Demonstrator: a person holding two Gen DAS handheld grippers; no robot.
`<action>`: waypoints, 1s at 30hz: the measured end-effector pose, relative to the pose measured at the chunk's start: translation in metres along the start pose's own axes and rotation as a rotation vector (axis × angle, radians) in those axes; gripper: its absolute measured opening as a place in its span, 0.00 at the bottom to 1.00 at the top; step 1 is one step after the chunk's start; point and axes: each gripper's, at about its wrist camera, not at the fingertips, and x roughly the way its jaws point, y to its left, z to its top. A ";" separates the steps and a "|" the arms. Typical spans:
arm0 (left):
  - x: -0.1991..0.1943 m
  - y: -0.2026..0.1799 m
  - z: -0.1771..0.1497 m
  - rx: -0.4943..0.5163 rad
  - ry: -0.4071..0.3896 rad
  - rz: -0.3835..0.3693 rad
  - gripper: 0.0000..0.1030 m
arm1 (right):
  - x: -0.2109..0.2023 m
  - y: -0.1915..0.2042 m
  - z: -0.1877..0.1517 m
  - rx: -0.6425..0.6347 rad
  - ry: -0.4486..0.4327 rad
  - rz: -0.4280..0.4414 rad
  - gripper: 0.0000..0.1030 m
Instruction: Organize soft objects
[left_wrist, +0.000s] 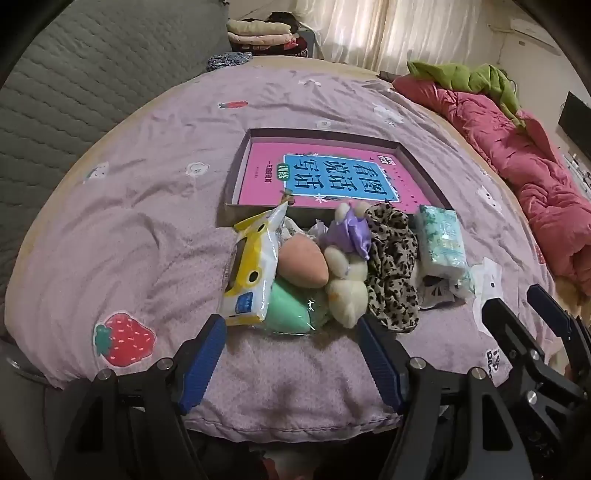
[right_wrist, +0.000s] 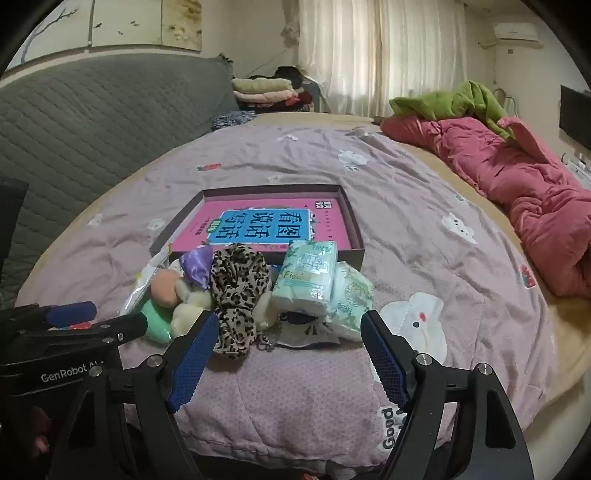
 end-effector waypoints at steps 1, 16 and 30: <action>-0.001 -0.002 -0.001 0.015 -0.008 0.007 0.70 | 0.000 -0.001 0.000 0.004 0.000 0.000 0.78; -0.002 0.001 0.003 0.005 0.009 0.032 0.70 | -0.004 0.000 -0.001 0.007 -0.021 0.033 0.78; 0.001 0.000 0.004 0.013 0.007 0.029 0.70 | -0.003 0.002 0.000 0.004 -0.020 0.029 0.78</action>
